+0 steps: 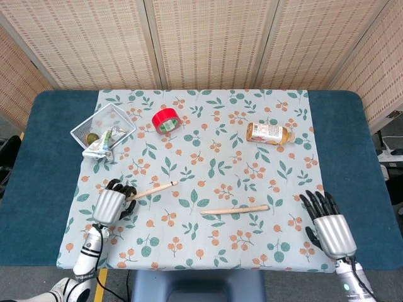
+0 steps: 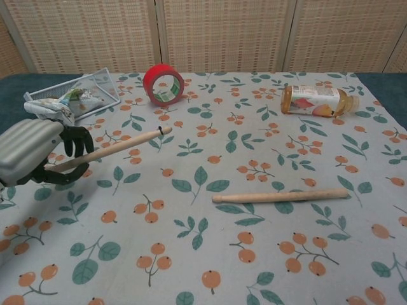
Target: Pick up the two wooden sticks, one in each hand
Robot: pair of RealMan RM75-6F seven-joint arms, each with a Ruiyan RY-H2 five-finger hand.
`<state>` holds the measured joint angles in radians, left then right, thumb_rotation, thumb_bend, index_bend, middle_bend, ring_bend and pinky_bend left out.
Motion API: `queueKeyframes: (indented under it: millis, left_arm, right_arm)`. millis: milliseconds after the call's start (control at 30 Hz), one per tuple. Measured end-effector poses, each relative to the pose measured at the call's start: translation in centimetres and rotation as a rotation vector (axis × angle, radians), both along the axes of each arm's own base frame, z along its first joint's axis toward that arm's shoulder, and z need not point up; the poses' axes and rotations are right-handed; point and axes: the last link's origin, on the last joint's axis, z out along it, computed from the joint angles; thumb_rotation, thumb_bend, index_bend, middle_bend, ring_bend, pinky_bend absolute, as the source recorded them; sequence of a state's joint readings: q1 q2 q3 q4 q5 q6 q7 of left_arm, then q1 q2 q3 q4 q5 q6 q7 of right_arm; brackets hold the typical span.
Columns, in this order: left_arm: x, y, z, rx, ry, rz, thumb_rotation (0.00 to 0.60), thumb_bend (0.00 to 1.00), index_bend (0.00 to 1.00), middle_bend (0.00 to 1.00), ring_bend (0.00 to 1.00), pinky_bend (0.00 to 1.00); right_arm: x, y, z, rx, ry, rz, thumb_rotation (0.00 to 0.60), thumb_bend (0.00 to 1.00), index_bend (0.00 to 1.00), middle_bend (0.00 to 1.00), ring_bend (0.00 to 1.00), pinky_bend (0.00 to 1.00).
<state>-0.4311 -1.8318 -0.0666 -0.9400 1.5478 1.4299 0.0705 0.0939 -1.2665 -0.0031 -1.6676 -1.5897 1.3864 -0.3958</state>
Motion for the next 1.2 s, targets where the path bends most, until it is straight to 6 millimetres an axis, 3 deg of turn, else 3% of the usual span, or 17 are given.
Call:
queueKeyframes:
  millis: [233,467,667,1200]
  left_arm:
    - [-1.1,-0.8,2.4,0.031,0.0,-0.031,0.6,0.54,0.81,0.86,0.5,0.29]
    - [-1.5,-1.2,3.1,0.039,0.01,-0.028,0.6,0.54,0.81,0.86,0.5,0.29]
    - [-1.6,-1.2,3.2,0.034,0.002,-0.032,0.6,0.54,0.81,0.86,0.5,0.29]
    - [-2.0,-1.1,3.3,0.011,0.016,-0.018,0.6,0.54,0.81,0.86,0.51,0.29]
  right_arm:
    - [2.1,-2.5,-4.1,0.136,0.052,0.053,0.6,0.33,0.08,0.17,0.0,0.0]
    - [4.9,-5.5,-9.0,0.187,0.092,0.112,0.6,0.33,0.17,0.25,0.0,0.0]
    - [6.1,-6.9,-11.7,0.208,0.138,0.148,0.6,0.33,0.28,0.33,0.0,0.0]
    - [6.4,-7.7,-13.5,0.193,0.203,0.164,0.6,0.33,0.48,0.45,0.12,0.03]
